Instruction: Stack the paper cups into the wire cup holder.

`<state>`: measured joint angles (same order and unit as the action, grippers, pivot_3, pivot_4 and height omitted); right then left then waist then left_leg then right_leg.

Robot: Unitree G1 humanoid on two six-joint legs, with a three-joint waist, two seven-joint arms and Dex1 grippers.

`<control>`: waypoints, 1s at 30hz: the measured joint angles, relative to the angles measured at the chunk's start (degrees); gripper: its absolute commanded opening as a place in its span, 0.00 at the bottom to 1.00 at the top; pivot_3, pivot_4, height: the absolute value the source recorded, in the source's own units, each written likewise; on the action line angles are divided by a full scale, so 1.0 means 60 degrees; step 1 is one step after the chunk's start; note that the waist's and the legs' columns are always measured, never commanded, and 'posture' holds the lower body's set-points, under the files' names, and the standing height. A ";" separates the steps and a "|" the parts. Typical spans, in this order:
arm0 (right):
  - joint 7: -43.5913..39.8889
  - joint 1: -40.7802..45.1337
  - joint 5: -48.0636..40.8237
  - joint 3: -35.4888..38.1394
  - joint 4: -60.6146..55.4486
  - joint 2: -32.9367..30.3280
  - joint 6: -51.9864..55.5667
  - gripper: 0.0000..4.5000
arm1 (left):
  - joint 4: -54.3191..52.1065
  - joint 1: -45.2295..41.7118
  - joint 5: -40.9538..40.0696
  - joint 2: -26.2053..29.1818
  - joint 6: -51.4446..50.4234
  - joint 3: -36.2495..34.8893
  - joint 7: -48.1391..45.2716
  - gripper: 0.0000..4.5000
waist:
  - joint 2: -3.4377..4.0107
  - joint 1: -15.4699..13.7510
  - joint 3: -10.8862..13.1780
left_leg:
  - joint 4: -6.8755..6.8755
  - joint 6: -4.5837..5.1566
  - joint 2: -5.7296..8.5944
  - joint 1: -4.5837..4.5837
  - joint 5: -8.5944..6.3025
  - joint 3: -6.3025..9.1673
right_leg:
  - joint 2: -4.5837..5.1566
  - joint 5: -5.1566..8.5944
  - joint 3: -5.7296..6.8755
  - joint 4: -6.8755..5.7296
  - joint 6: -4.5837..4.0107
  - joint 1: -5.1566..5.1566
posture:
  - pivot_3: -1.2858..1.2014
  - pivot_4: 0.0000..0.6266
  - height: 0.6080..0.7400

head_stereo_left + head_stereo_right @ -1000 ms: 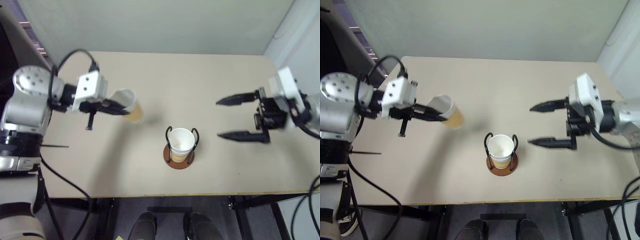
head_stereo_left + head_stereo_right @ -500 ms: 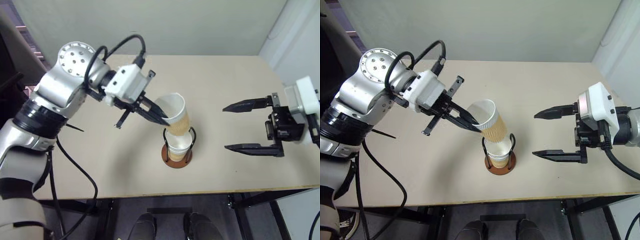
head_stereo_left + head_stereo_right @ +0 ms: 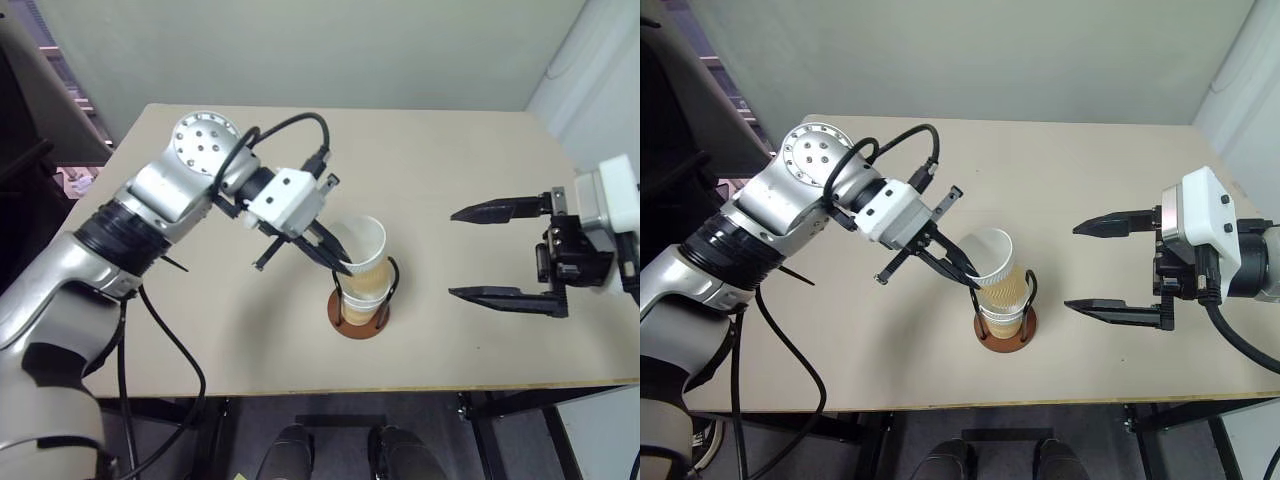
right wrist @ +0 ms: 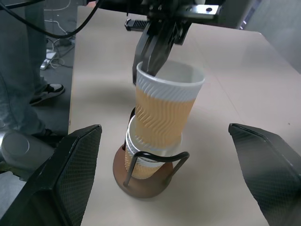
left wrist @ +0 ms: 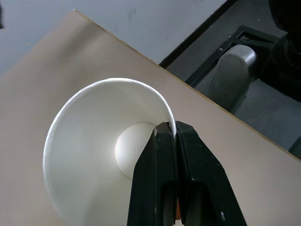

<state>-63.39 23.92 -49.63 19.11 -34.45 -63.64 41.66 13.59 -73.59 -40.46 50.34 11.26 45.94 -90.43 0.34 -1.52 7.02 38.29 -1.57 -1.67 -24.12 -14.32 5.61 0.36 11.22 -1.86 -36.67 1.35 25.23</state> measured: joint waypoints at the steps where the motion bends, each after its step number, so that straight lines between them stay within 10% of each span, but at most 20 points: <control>1: 0.0026 -0.0027 -0.0008 0.0005 -0.0004 -0.0019 0.0000 1.00 | 0.0003 0.0000 0.0050 0.0001 0.0020 0.0000 0.0000 0.22 | 0.0000 -0.0002 0.0000 | 0.0000 0.0000 0.0000 0.0002 0.0000 -0.0001 | 0.0000 0.0000 0.0000 -0.0001 0.0001 -0.0001 | 0.52 0.24 1.00; 10: 0.0132 -0.0086 -0.0033 0.0013 -0.0009 -0.0044 -0.0013 1.00 | 0.0114 0.0001 0.0362 -0.0129 0.0200 -0.0004 -0.0003 0.91 | 0.0000 -0.0008 0.0000 | 0.0018 0.0001 0.0002 0.0001 0.0000 0.0002 | -0.0001 -0.0003 -0.0001 -0.0001 0.0013 -0.0011 | 0.52 0.24 1.00; 18: -0.0326 -0.0179 0.0127 -0.0037 0.0556 -0.0044 -0.0457 1.00 | 0.0745 0.0863 0.0567 0.0175 -0.0854 -0.2131 -0.0017 0.91 | 0.0007 0.0095 -0.0004 | 0.0010 0.0002 -0.0005 0.0017 -0.0001 -0.0007 | -0.0008 -0.0003 -0.0002 0.0000 0.0015 -0.0015 | 0.52 0.24 1.00; 30: -0.2266 -0.1709 0.1547 0.0436 0.4513 -0.0138 -0.2028 1.00 | 0.1485 0.6269 0.0775 0.2796 -0.3583 -0.6548 0.0192 0.91 | 0.0029 -0.0032 -0.0015 | -0.0005 0.0014 -0.0003 0.0027 -0.0010 0.0014 | 0.0005 0.0030 -0.0006 -0.0026 -0.0042 -0.0004 | 0.52 0.24 1.00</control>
<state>-76.99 13.67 -40.35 21.73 -7.37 -64.47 29.49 22.50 -35.98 -35.81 67.11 -10.24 6.65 -89.28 0.51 -1.72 6.93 38.26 -1.49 -1.69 -23.95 -14.38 5.70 0.39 11.40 -1.89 -36.83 1.10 25.20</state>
